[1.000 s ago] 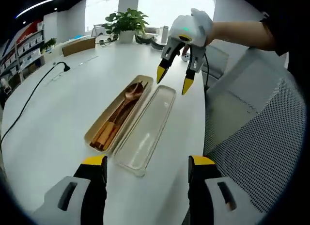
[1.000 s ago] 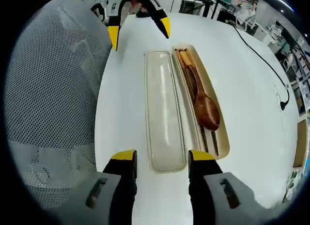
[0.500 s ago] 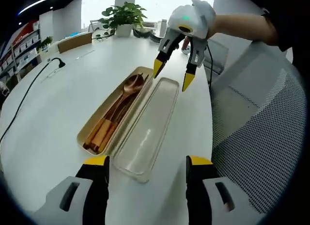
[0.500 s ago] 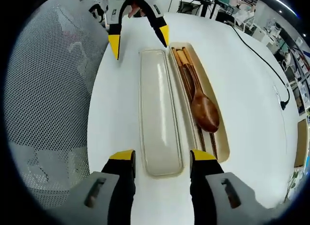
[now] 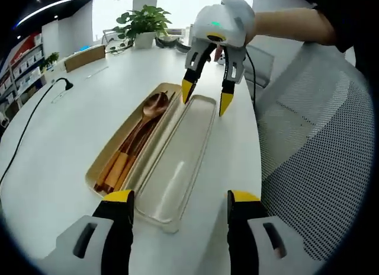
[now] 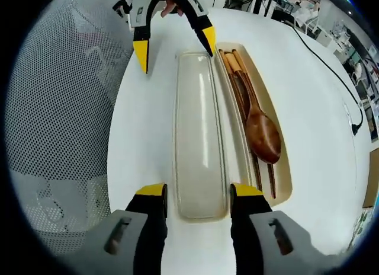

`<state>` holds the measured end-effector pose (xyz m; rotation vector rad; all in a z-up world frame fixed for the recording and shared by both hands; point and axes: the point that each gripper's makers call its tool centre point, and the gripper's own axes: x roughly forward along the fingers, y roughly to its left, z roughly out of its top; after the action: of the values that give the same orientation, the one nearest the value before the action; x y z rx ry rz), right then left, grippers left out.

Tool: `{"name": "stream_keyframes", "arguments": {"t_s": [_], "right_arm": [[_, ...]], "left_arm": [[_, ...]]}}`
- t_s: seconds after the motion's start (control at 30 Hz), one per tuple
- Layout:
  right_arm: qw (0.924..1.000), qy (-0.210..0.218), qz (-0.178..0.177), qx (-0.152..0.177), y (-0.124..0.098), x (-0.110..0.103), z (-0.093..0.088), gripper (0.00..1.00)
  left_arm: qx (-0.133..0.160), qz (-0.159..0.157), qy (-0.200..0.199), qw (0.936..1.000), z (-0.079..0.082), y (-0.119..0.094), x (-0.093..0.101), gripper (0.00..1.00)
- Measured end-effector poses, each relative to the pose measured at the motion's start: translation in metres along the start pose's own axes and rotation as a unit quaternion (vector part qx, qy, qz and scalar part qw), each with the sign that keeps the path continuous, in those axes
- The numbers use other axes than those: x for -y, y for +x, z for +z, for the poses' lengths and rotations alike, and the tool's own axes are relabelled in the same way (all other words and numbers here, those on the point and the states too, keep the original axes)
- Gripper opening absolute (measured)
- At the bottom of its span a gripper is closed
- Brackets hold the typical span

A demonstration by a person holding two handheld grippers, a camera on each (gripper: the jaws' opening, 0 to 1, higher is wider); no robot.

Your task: Arrange the utensils inside the cutlery case until each visible utensil rests in its matching compartment.

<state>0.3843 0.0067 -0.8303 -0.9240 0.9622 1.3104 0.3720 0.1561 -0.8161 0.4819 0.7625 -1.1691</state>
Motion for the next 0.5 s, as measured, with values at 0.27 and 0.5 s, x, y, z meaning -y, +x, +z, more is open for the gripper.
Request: {"name": "stream_keyframes", "arguments": {"t_s": [0.27,0.5], "right_arm": [[0.9998,0.018,-0.004,0.006,0.0007,0.0024,0.0015,0.38],[0.9997,0.022,-0.006,0.008,0.0013,-0.0005,0.0043,0.34]], "left_arm": [[0.005,-0.002,-0.002,1.0000,-0.0024,-0.0023,0.0001,0.66],[0.015,0.003,-0.005,0.9999,-0.0061,-0.0047,0.0001,0.69]]}}
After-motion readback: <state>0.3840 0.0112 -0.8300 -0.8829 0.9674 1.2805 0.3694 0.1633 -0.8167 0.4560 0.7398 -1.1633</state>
